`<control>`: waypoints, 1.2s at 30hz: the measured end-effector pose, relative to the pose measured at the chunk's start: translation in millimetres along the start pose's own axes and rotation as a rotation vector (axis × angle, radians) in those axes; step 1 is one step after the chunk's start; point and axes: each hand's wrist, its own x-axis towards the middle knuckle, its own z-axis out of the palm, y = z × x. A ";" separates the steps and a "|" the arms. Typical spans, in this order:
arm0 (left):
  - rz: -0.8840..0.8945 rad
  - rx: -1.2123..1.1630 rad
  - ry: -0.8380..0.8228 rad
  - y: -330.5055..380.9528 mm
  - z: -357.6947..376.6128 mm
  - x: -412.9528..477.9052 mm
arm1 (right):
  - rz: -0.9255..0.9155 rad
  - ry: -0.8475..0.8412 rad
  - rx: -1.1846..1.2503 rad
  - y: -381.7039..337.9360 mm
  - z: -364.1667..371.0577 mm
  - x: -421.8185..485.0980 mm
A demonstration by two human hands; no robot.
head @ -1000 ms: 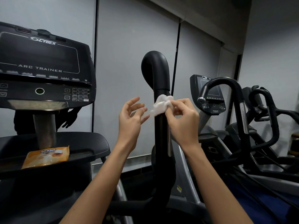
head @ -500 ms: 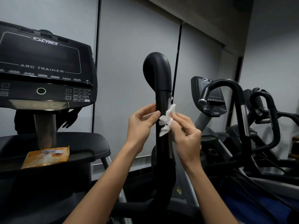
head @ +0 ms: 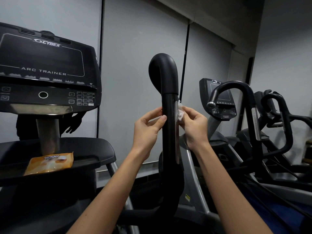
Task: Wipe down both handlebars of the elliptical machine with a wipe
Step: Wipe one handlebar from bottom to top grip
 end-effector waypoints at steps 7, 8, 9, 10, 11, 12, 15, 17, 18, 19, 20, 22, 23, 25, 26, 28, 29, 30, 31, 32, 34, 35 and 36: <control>0.006 -0.009 0.007 -1.0 1.1 1.0 | -0.773 0.076 -0.628 13.8 -0.5 -32.8; 0.006 -0.008 0.008 -1.3 1.0 1.0 | -0.770 0.077 -0.623 11.8 1.4 -29.8; 0.008 -0.009 0.004 -1.3 0.8 1.1 | -0.719 0.092 -0.578 8.9 3.6 -25.1; 0.012 -0.010 -0.003 -1.0 0.5 1.1 | -0.625 0.114 -0.503 5.2 5.3 -19.2; 0.017 -0.008 -0.008 -0.7 0.3 0.9 | -0.494 0.126 -0.397 1.7 6.9 -13.0; 0.023 -0.005 -0.012 -0.3 0.0 0.7 | -0.354 0.116 -0.271 -1.4 8.5 -8.0; 0.036 0.000 -0.016 -0.5 0.2 0.3 | -0.156 0.069 -0.065 -1.9 6.9 -7.4; 0.033 -0.004 -0.010 -1.2 0.6 0.4 | -0.330 0.103 -0.237 4.1 2.4 -21.1; 0.031 -0.003 -0.006 -1.3 0.9 1.1 | -0.486 0.113 -0.370 9.1 0.6 -29.9; 0.030 -0.003 -0.004 -1.3 0.8 1.3 | -0.633 0.113 -0.484 15.3 -0.5 -38.7; 0.029 -0.004 -0.002 -1.0 0.9 1.7 | -0.737 0.115 -0.555 20.6 -0.6 -44.3; 0.025 0.003 0.000 0.0 0.8 1.3 | -0.738 0.128 -0.503 21.7 2.0 -42.6; 0.027 0.011 -0.002 0.5 0.6 1.2 | -0.653 0.139 -0.419 19.1 3.8 -36.3; 0.026 0.031 -0.008 1.4 0.5 0.5 | -0.358 0.157 -0.192 10.4 6.7 -20.4; 0.026 0.037 -0.007 2.4 0.5 0.2 | -0.181 0.131 -0.069 7.0 6.9 -12.1; 0.022 0.046 -0.006 4.3 0.3 0.0 | 0.089 0.039 0.081 7.5 4.8 1.2; 0.015 0.051 -0.005 5.2 0.2 0.0 | 0.157 -0.009 0.090 9.3 2.6 3.0; 0.006 0.049 -0.006 6.0 0.2 0.0 | 0.179 -0.046 0.059 11.0 0.1 2.1; -0.004 0.040 -0.007 6.2 -0.1 0.1 | 0.159 -0.065 0.004 13.0 -2.5 -2.1; -0.015 0.027 -0.008 6.4 -0.2 0.4 | 0.096 -0.072 -0.068 14.1 -5.8 -10.1; -0.038 0.008 -0.005 6.4 -0.7 2.1 | -0.105 -0.064 -0.239 16.9 -12.9 -33.4; -0.050 0.000 -0.001 6.6 -1.2 3.1 | -0.223 -0.061 -0.338 18.5 -14.6 -44.8; -0.060 -0.008 0.004 6.9 -1.4 4.4 | -0.323 -0.058 -0.416 19.5 -14.3 -51.9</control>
